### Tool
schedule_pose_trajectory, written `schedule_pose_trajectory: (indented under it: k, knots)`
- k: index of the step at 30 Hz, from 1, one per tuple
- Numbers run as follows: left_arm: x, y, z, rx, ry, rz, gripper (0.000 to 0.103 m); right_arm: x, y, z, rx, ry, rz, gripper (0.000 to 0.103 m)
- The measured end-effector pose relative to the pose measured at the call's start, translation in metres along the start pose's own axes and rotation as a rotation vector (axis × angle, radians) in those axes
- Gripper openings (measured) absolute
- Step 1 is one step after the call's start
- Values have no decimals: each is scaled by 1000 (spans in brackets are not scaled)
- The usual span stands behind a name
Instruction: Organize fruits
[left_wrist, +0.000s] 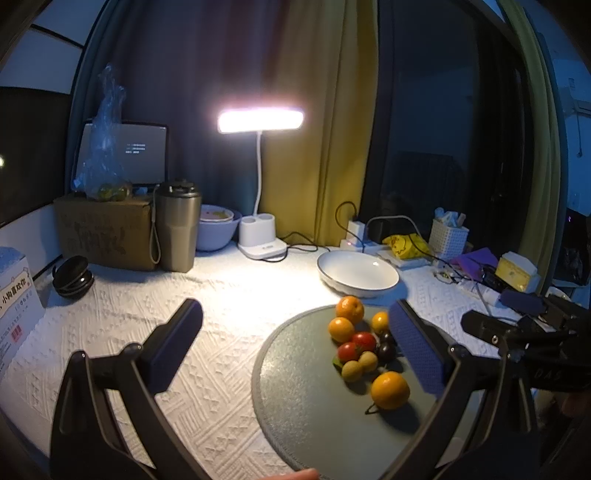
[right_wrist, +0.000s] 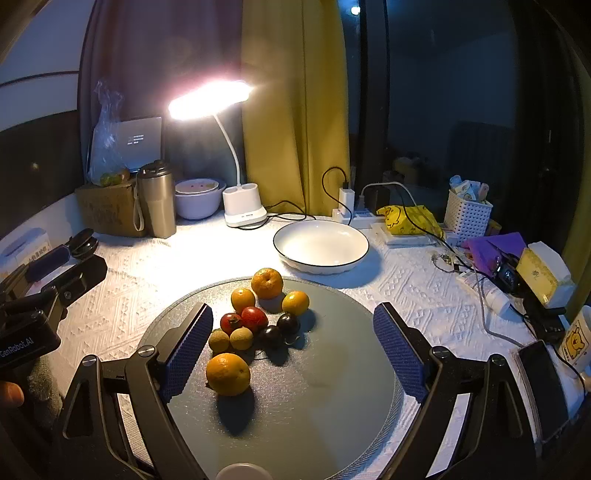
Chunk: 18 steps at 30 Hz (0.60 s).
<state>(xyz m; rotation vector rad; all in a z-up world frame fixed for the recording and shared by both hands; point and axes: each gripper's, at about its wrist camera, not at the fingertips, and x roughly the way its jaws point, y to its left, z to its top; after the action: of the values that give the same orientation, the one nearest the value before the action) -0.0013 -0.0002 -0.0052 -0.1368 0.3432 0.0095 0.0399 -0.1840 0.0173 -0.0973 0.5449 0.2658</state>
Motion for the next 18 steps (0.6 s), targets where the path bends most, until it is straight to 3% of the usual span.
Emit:
schedule_pose_trajectory:
  k: [9, 18]
  knots:
    - [8, 4, -7, -10, 30, -10, 101, 11, 2, -3, -3, 35, 11, 91]
    - [23, 9, -21, -11, 100, 1, 101, 39, 9, -20, 4, 128, 69, 91]
